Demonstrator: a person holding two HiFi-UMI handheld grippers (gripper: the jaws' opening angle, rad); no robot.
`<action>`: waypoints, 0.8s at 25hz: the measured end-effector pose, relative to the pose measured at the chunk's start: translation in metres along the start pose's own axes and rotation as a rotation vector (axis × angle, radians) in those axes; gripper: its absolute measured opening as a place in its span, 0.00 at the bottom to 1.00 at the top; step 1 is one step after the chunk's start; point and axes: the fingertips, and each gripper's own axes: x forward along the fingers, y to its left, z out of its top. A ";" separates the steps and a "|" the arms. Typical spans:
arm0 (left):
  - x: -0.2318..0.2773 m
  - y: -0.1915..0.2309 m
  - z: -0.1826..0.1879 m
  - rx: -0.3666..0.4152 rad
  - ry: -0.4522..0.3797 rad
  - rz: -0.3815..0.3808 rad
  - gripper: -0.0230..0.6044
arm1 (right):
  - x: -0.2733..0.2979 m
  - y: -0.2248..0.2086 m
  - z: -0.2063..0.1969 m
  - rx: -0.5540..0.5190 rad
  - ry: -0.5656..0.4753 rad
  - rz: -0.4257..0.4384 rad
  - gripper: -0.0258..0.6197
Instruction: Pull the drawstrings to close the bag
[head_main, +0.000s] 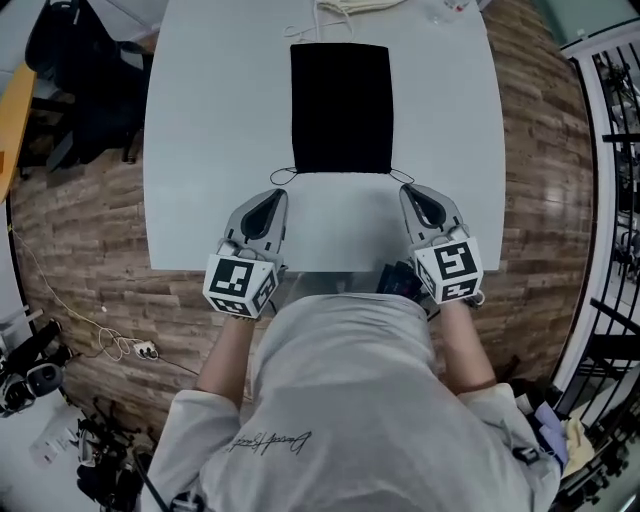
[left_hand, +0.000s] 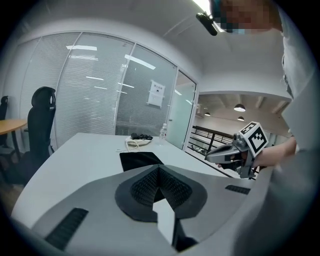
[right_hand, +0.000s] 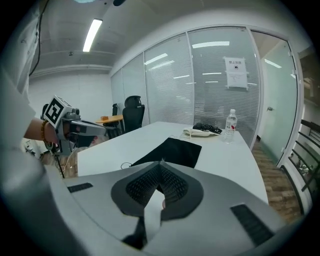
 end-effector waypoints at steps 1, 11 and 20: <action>-0.001 0.001 -0.003 0.001 0.000 0.001 0.05 | -0.001 -0.003 -0.007 0.003 0.010 -0.007 0.08; 0.013 0.015 -0.027 0.012 0.033 0.016 0.05 | 0.016 -0.009 -0.032 0.001 0.048 -0.029 0.08; 0.030 0.039 -0.060 0.044 0.094 0.032 0.06 | 0.030 -0.020 -0.055 -0.072 0.096 -0.099 0.08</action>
